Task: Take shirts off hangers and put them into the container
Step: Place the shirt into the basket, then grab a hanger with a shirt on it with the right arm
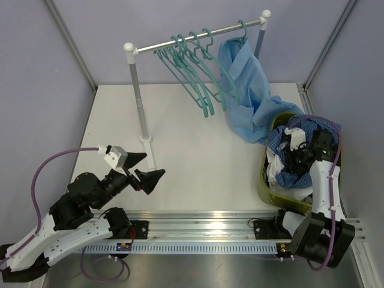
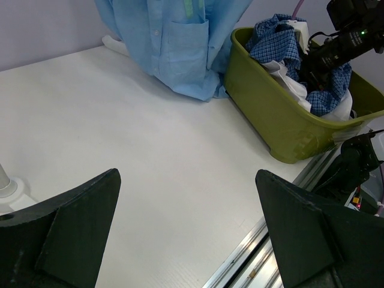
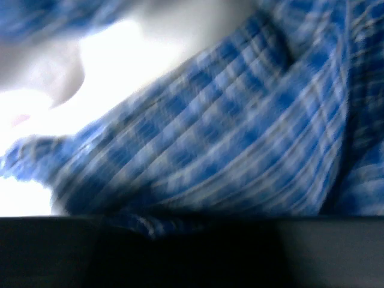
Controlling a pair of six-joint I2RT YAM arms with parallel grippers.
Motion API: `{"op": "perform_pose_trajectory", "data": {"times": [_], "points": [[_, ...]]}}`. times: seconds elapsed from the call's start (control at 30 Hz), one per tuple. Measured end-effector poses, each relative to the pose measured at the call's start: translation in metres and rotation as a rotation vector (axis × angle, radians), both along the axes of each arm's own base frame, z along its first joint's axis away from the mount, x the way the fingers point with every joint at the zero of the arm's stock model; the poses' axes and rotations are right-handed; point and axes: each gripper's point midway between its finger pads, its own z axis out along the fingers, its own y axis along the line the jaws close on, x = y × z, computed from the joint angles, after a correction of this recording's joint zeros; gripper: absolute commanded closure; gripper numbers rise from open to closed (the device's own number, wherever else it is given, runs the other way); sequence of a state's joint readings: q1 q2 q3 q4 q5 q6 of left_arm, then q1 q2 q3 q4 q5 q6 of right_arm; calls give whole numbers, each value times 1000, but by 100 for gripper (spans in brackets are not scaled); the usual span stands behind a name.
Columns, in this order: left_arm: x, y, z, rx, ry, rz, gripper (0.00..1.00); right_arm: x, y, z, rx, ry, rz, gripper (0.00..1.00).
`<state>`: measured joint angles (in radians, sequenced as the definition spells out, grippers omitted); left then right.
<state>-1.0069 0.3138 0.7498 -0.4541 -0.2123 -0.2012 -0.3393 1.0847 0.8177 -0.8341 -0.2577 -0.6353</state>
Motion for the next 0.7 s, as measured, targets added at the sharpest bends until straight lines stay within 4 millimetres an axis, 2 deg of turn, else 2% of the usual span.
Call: {"op": "perform_pose_trajectory", "data": {"times": [0.03,0.1,0.17,0.27,0.37,0.47,0.6,0.7], "points": [[0,0,0,1,-1,0,1,-1,3,4,10,-19,19,43],[0,0,-1,2,-2,0,1,-6,10,15,20,-53,53,34],[1,-1,-2,7,-3,0,1,-9,15,35,16,-92,82,27],[1,-1,-1,8,-10,-1,1,-3,12,82,-24,-162,103,17],[1,-1,0,6,-18,-2,1,9,7,135,-75,-264,114,13],[1,-1,2,3,-23,-2,1,15,5,174,-108,-338,122,11],[1,-1,4,-5,-28,-2,1,22,13,202,-68,-370,150,11],[1,0,6,-13,-33,-2,1,41,30,226,58,-417,181,12]]}}
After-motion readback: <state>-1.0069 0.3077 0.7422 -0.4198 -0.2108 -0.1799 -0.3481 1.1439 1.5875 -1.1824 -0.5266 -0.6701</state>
